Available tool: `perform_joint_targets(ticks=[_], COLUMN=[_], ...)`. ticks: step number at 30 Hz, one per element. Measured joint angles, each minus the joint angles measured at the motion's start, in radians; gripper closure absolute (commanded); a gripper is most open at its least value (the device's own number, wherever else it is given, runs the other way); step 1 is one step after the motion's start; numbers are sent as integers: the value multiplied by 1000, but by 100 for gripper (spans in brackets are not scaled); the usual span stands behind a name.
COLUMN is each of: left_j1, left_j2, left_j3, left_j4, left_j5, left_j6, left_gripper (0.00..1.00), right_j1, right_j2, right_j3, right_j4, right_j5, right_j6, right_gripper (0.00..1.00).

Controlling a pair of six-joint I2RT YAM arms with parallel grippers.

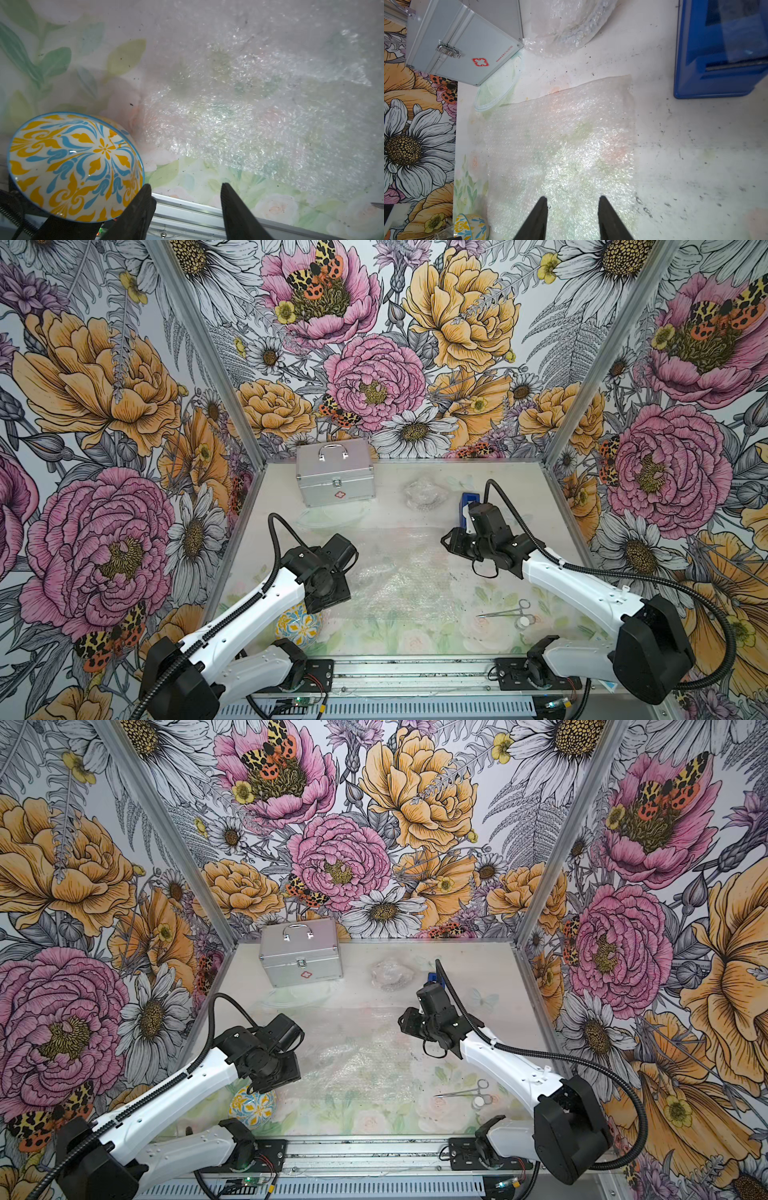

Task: Wrap bowls in bubble wrap
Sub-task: Pick up the bowl from the corner of the board.

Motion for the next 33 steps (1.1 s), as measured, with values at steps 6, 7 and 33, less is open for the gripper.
perform_joint_targets(ticks=[6, 7, 33], left_j1=[40, 45, 15], left_j2=[0, 6, 30], left_j3=[-100, -118, -104], left_j4=[-31, -36, -95], left_j5=[-23, -23, -80], left_j6=[-10, -10, -44], left_gripper=[47, 48, 100], right_j1=[0, 0, -2], right_j2=[0, 1, 17], right_j3=[-19, -19, -18], right_j4=[-1, 0, 0], right_j5=[1, 0, 0], right_j6=[0, 0, -7], right_gripper=[58, 59, 77])
